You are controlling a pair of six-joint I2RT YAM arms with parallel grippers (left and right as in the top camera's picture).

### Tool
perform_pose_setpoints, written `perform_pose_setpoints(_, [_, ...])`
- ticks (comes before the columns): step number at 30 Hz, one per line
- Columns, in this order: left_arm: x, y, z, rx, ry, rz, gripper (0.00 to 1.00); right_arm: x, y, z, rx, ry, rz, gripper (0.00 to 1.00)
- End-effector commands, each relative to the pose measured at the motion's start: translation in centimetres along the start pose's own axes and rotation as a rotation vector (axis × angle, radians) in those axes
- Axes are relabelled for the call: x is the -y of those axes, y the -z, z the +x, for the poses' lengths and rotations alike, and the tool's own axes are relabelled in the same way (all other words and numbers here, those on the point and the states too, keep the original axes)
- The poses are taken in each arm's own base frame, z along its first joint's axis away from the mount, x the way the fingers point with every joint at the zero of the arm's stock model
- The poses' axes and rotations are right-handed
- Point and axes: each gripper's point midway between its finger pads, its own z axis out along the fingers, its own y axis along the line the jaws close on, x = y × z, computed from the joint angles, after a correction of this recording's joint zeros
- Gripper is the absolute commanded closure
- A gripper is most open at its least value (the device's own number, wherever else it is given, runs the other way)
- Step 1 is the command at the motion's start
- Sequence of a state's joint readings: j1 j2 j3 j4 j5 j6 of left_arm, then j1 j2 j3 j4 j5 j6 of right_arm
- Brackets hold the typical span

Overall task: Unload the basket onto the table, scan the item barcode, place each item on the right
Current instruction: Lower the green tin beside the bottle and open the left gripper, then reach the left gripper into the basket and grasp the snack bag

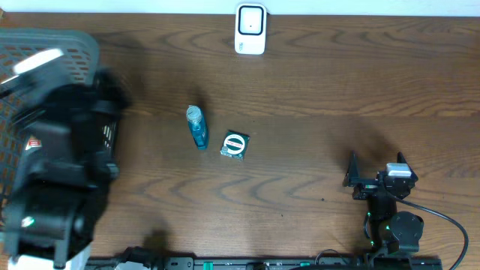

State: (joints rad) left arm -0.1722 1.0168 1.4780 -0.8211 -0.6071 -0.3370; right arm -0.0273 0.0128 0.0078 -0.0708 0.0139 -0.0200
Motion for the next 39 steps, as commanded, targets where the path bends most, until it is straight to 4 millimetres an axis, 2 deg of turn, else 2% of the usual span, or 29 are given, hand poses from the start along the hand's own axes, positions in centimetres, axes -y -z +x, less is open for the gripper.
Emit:
perform_pose_setpoints(1, [-5.7,-2.3,0.7,-0.067,0.267,-0.163,0.02,-0.4,0.0,0.0,0.002,0.016,-0.019,0.01])
perform_pose_setpoints(5, [-9.6,-6.3,4.2,-0.242,0.510,-0.266,0.02,-0.4,0.0,0.0,0.002,0.016,-0.019,0.01])
perform_pose_setpoints(9, [-11.2,-11.2,7.8,-0.431,0.615,-0.271,0.02,-0.4,0.0,0.0,0.002,0.016,-0.019,0.01])
perform_pose_setpoints(14, [-12.1,-16.8,13.8,-0.651,0.692,-0.331,0.02,-0.4,0.0,0.0,0.002,0.016,-0.019,0.01])
perform_pose_setpoints(20, [-12.3,-21.7,20.4,-0.824,0.766,-0.417,0.02,-0.4,0.0,0.0,0.002,0.016,-0.019,0.01])
perform_pose_setpoints(21, [-12.5,-23.0,22.2,-0.857,0.774,-0.431,0.02,-0.4,0.0,0.0,0.002,0.016,-0.019,0.01])
perform_pose_setpoints(26, [-12.9,-26.6,25.9,-0.885,0.780,-0.451,0.02,-0.4,0.0,0.0,0.002,0.016,-0.019,0.01])
perform_pose_setpoints(32, [-12.4,-28.0,28.9,-0.936,0.756,-0.463,0.01,-0.4,0.0,0.0,0.002,0.016,-0.019,0.01])
perform_pose_setpoints(33, [-12.3,-28.1,29.2,-0.941,0.752,-0.465,0.05,-0.4,0.0,0.0,0.002,0.016,-0.019,0.01])
perform_pose_setpoints(35, [-12.0,-28.4,30.3,-0.962,0.737,-0.467,0.36,-0.4,0.0,0.0,0.002,0.016,-0.019,0.01])
perform_pose_setpoints(37, [-12.0,-28.4,30.7,-0.978,0.709,-0.457,0.74,-0.4,0.0,0.0,0.002,0.016,-0.019,0.01])
perform_pose_setpoints(38, [-12.1,-28.3,30.8,-0.983,0.701,-0.456,0.85,-0.4,0.0,0.0,0.002,0.016,-0.019,0.01])
perform_pose_setpoints(39, [-12.1,-28.3,30.7,-0.982,0.695,-0.451,0.93,-0.4,0.0,0.0,0.002,0.016,-0.019,0.01])
